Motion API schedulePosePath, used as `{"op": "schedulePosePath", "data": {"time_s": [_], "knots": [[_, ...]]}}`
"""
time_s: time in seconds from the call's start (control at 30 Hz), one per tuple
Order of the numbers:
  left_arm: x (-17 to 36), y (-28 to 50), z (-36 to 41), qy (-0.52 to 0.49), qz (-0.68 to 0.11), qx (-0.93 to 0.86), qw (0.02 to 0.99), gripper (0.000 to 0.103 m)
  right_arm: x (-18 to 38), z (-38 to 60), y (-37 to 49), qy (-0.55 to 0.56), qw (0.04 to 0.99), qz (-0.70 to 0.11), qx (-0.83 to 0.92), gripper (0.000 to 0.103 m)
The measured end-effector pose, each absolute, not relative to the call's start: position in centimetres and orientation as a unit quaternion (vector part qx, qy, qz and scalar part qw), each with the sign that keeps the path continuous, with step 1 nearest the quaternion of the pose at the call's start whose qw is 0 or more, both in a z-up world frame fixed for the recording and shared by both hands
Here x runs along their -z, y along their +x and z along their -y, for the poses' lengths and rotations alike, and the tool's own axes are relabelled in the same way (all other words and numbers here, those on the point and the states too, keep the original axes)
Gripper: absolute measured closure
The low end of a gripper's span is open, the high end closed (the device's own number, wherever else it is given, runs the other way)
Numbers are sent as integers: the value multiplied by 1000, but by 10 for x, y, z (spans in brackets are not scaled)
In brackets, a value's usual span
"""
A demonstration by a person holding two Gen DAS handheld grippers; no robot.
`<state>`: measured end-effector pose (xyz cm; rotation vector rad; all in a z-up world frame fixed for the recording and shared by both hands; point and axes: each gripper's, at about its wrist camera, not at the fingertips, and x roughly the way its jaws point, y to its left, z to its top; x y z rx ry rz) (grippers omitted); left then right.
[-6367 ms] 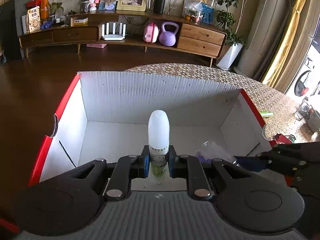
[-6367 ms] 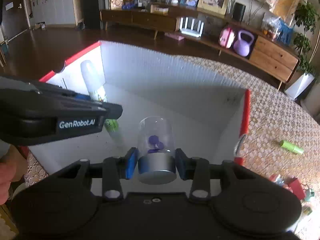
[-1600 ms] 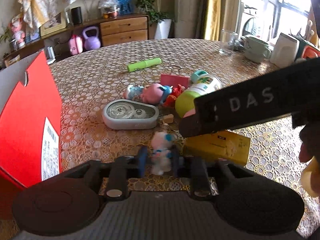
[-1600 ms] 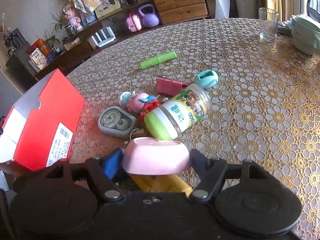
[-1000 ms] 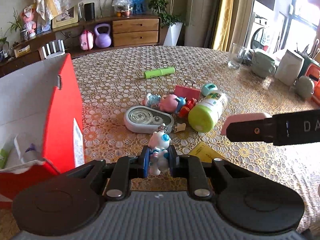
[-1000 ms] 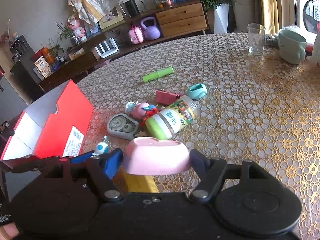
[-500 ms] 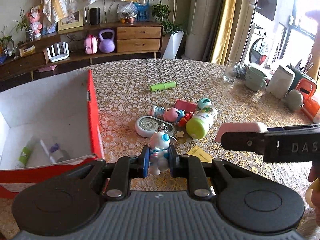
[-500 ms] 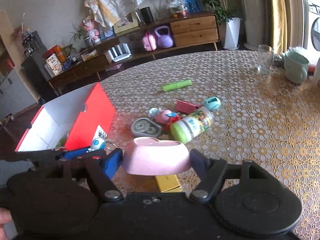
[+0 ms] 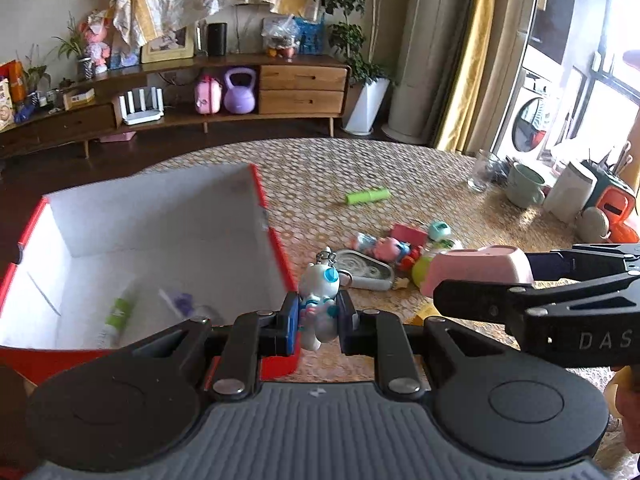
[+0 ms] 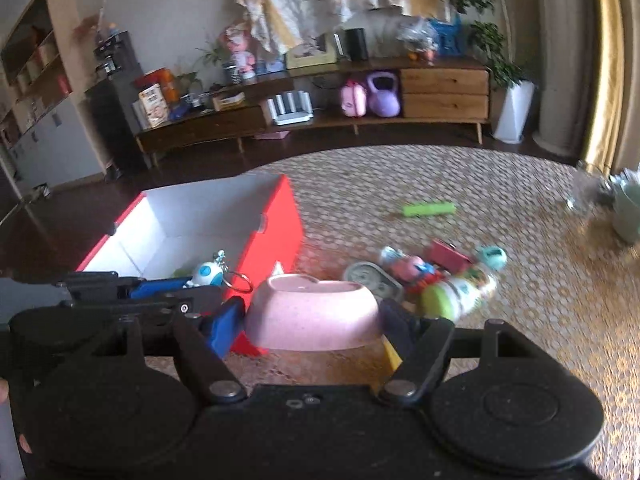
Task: Organize rigid objects
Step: 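Carry bowl and figurine into the red box and open both tools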
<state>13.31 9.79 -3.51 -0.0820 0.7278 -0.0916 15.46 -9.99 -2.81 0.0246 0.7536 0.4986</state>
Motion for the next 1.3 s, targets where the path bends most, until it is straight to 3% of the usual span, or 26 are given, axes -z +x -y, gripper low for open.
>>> {"op": "schedulePosePath", "data": {"time_s": [0.57, 0.9, 1.3], "knots": [[29, 139, -208, -40, -365, -28, 930, 84, 27, 11, 171, -30, 880, -368, -299, 30], [56, 167, -267, -49, -400, -64, 913, 84, 54, -46, 195, -64, 861, -388, -322, 30], [94, 212, -283, -17, -456, -82, 886, 84, 92, -86, 222, -113, 847, -416, -310, 30]]}}
